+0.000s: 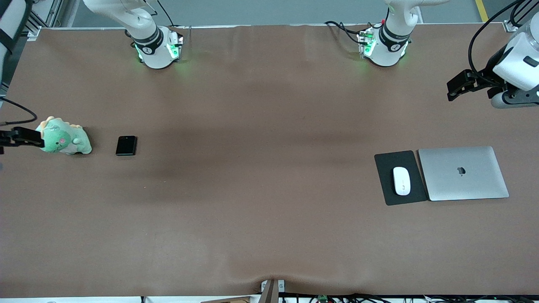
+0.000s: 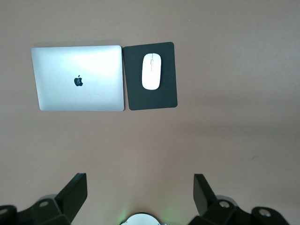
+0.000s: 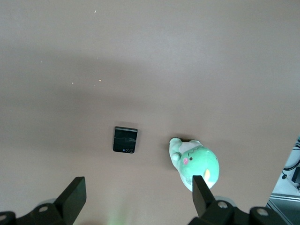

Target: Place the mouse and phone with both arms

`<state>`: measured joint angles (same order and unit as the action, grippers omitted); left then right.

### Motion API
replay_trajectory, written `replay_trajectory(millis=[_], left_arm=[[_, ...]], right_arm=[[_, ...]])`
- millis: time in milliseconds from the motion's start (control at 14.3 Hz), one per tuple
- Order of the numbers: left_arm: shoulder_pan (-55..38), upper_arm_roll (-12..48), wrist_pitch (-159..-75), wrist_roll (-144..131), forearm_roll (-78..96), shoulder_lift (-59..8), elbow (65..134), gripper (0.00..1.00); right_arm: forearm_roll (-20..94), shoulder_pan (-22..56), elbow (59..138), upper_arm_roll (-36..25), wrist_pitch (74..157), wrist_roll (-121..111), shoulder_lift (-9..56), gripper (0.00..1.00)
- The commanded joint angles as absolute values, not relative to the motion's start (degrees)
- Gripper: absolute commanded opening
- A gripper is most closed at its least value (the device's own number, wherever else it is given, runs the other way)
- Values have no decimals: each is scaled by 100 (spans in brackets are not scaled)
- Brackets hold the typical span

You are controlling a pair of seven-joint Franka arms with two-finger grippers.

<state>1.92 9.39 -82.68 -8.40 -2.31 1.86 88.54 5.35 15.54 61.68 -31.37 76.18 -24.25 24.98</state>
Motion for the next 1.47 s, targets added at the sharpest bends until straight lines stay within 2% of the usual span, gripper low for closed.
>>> replay_trajectory(millis=[0, 280, 490, 559, 769, 909, 1259, 1399], left_arm=[[237, 923, -8209, -686, -97, 308, 8903, 100], [237, 923, -8209, -686, -97, 308, 8903, 100], [229, 932, -8209, -686, -88, 308, 8903, 100], [229, 932, -8209, -686, -88, 308, 8903, 100], [237, 932, -8218, -686, -88, 308, 8903, 100], [229, 932, -8218, -686, -88, 308, 8912, 100], [229, 932, -8227, -686, -88, 299, 8886, 100], [229, 932, -8235, -686, -62, 290, 8877, 100]], right_arm=[[439, 1520, 6082, -3041, 7209, -2418, 2304, 100], [519, 1328, 6335, -2796, 7014, -1363, 1829, 100], [466, 223, 6635, -1560, 7101, -1319, 1495, 100], [457, 46, 6784, -1329, 7119, -1318, 1364, 100], [431, -17, 7871, -1196, 7680, -1126, 662, 100], [299, -166, 8426, -846, 7883, -626, 300, 100], [167, -167, 9166, -703, 8103, -606, -219, 100], [167, -132, 9202, -694, 8112, -606, -272, 100]])
